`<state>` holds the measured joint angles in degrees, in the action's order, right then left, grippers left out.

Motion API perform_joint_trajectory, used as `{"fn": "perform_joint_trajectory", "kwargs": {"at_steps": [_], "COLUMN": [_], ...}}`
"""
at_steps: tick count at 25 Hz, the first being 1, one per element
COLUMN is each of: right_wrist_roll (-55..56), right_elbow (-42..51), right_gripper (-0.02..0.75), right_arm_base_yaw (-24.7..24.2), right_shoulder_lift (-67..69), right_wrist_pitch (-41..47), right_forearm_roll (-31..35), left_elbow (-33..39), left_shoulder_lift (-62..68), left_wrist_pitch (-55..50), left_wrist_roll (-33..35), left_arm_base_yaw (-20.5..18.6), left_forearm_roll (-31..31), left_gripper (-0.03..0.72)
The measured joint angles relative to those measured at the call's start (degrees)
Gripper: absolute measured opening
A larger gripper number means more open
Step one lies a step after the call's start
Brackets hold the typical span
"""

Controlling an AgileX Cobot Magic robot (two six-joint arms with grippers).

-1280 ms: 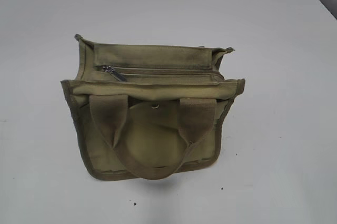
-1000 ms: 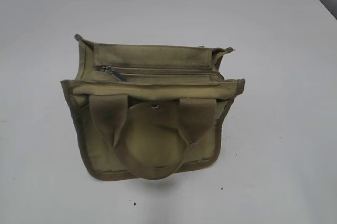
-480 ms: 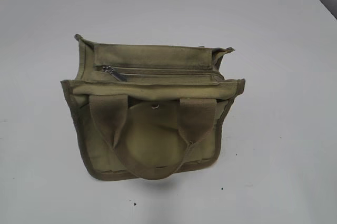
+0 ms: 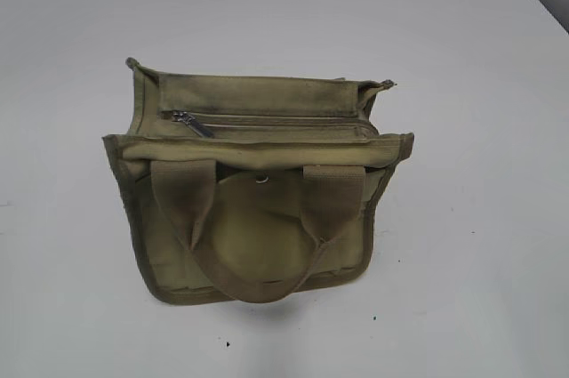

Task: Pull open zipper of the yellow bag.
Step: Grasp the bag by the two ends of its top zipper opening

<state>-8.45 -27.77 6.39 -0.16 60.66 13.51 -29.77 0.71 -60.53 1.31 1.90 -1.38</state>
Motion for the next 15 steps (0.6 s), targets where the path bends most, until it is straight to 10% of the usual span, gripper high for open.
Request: {"fn": "perform_joint_trajectory", "kwargs": {"at_steps": [9, 15], "right_wrist_roll": [-11.4, -18.4], "right_elbow": [-7.0, -15.3], "right_gripper": [0.478, 0.468], "right_arm_base_yaw": [2.0, 7.7], "right_shoulder_lift": [21.8, 39.6], "right_wrist_pitch": [-7.8, -11.5], "right_forearm_roll": [0.3, 0.6], "left_elbow": [-3.5, -7.0], "left_shoulder_lift": [13.4, 33.2], "left_wrist_pitch": [11.3, 12.3], "left_wrist_roll": [0.0, 7.7], "left_arm_base_yaw": [0.0, 0.0], "left_forearm_roll": [-15.1, -37.7], "left_gripper": [0.239, 0.246]}}
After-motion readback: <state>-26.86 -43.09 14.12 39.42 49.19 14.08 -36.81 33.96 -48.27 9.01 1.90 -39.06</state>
